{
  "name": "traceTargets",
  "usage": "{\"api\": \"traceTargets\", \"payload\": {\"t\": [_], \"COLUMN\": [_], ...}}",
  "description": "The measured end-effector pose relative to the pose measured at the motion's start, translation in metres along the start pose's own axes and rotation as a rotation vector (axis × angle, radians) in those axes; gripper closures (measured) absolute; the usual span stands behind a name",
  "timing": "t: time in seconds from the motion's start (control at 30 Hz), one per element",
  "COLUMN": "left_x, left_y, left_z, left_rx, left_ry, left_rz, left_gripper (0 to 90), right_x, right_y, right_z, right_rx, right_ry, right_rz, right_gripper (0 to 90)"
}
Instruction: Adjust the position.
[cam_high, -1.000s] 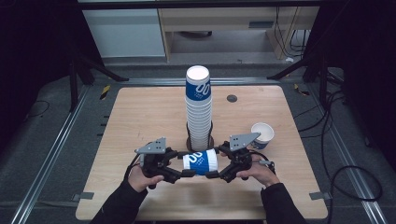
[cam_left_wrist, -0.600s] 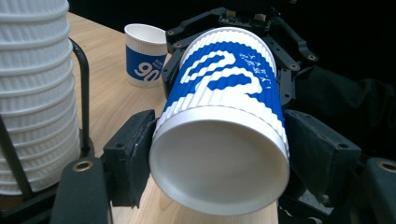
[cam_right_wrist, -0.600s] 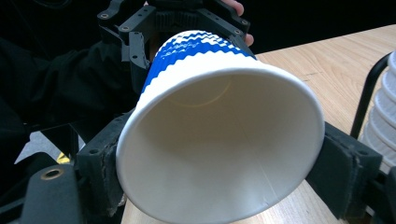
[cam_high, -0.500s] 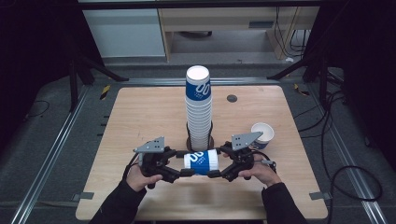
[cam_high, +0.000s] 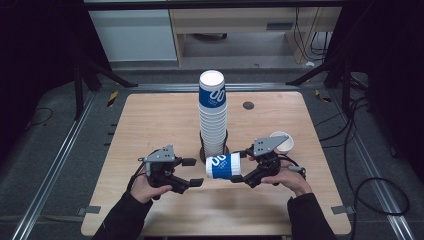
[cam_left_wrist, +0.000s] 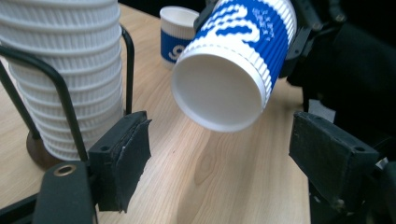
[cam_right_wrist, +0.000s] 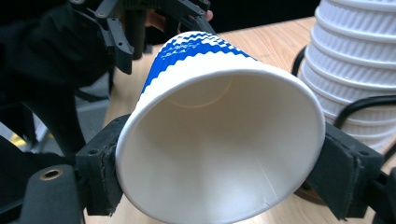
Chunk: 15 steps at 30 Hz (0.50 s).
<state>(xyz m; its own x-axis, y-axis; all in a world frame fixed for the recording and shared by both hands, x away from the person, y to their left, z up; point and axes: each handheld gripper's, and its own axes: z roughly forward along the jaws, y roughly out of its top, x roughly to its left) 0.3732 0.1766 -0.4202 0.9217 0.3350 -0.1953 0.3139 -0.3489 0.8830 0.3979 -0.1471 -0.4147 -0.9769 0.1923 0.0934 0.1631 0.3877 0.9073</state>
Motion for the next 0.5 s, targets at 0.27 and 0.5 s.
{"api": "traceTargets", "payload": {"t": [0.27, 0.5], "left_x": [0.000, -0.002], "left_y": [-0.003, -0.004], "left_z": [0.008, 0.012], "left_rx": [0.046, 0.074], "left_ry": [0.024, 0.040], "left_rz": [0.007, 0.029], "left_gripper": [20.5, 20.4], "right_x": [0.000, 0.001], "right_y": [0.008, 0.023], "right_z": [0.009, 0.024], "right_rx": [0.120, 0.193], "right_ry": [-0.027, -0.012], "right_rz": [-0.026, -0.052], "right_gripper": [17.0, 17.1]}}
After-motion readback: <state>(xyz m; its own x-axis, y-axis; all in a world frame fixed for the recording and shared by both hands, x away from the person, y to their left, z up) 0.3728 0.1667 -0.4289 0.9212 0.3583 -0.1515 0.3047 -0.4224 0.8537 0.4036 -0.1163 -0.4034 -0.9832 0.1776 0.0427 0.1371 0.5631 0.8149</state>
